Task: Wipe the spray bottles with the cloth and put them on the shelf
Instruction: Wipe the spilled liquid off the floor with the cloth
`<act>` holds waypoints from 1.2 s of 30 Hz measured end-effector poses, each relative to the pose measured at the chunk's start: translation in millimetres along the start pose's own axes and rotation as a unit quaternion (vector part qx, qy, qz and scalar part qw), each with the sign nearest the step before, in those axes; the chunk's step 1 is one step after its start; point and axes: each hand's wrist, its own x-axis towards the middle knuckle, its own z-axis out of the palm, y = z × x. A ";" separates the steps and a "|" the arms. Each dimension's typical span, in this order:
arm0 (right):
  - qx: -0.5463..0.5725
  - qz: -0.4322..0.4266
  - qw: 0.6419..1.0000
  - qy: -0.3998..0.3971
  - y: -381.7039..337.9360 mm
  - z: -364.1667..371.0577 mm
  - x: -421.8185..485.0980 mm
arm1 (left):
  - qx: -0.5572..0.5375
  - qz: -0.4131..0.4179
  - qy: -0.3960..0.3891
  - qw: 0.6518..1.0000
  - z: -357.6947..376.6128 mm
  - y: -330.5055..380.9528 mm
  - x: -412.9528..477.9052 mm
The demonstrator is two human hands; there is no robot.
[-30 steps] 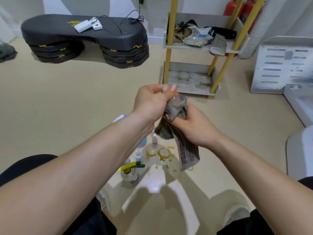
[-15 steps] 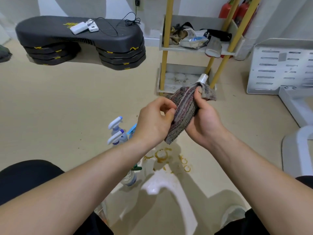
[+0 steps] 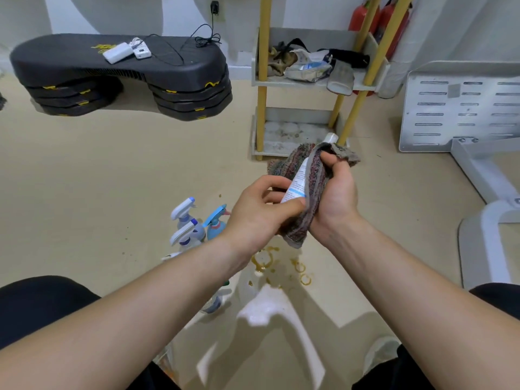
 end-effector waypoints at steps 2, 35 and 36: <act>-0.051 -0.022 0.998 0.009 1.6 3.4 -3.2 | 0.007 0.017 0.017 1.000 3.7 -5.4 -0.2; -0.780 -0.217 0.573 -0.132 -44.8 -29.2 3.0 | -0.074 -0.036 0.138 0.987 -41.1 -4.1 25.8; -0.736 -0.212 0.635 -0.105 -46.2 -31.6 7.3 | -0.105 -0.049 0.138 0.984 -43.7 -2.7 27.1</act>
